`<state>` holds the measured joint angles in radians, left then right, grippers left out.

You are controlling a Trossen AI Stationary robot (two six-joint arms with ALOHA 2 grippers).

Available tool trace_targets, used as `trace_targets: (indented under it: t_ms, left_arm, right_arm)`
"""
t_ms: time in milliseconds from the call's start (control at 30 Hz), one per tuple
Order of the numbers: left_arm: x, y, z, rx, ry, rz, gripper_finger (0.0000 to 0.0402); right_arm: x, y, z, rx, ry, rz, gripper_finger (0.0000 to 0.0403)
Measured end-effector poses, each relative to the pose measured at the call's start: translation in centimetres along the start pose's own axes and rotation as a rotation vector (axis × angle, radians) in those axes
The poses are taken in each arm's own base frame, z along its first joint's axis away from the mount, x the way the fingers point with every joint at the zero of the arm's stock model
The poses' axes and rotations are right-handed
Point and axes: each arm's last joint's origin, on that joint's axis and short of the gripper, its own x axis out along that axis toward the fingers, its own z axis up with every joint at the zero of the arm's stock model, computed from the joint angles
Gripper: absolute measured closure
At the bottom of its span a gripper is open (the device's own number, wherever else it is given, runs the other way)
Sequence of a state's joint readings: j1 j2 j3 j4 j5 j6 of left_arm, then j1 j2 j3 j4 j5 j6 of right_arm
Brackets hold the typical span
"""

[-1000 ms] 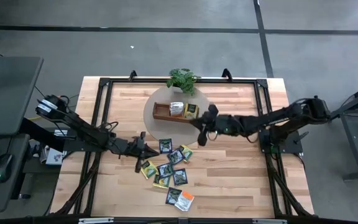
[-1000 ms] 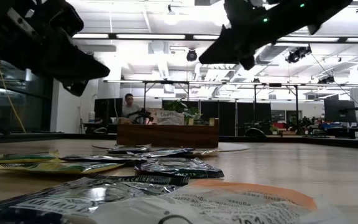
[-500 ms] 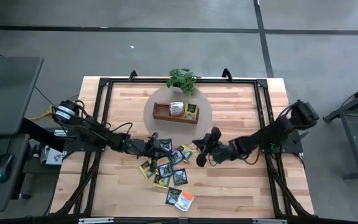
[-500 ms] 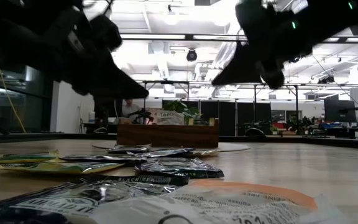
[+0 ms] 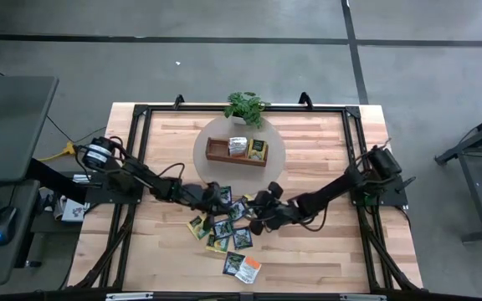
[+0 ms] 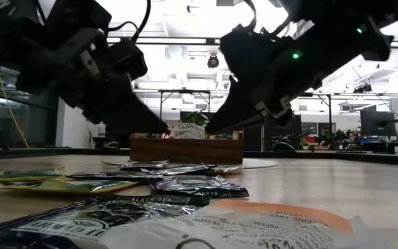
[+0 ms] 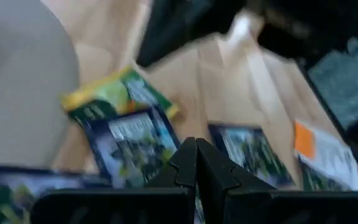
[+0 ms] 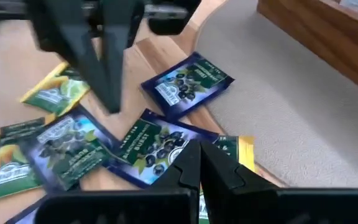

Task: Pick & Place Tea
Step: Put the purple tea bag into the left section of the wooden organizer

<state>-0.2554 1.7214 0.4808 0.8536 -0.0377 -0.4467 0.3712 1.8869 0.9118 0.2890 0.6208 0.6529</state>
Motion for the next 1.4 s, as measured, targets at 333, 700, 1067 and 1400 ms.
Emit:
trace_targets:
  t_ms: [333, 700, 1067, 1400]
  left_arm:
    - [0.0, 0.2, -0.5, -0.002, 0.045, 0.026, 0.0401]
    - [0.0, 0.4, -0.6, -0.001, 0.051, 0.054, 0.0401]
    - [0.0, 0.4, -0.6, -0.001, 0.052, 0.057, 0.0401]
    - [0.0, 0.5, -0.9, 0.001, 0.076, 0.073, 0.0401]
  right_arm:
    - [0.5, -0.4, 0.3, -0.025, 0.097, 0.030, 0.0403]
    - [0.5, -0.2, 0.2, -0.011, 0.127, 0.080, 0.0403]
    - [1.3, 0.0, -0.6, 0.010, 0.129, 0.110, 0.0403]
    - [1.6, -0.2, -1.1, 0.031, 0.134, 0.076, 0.0403]
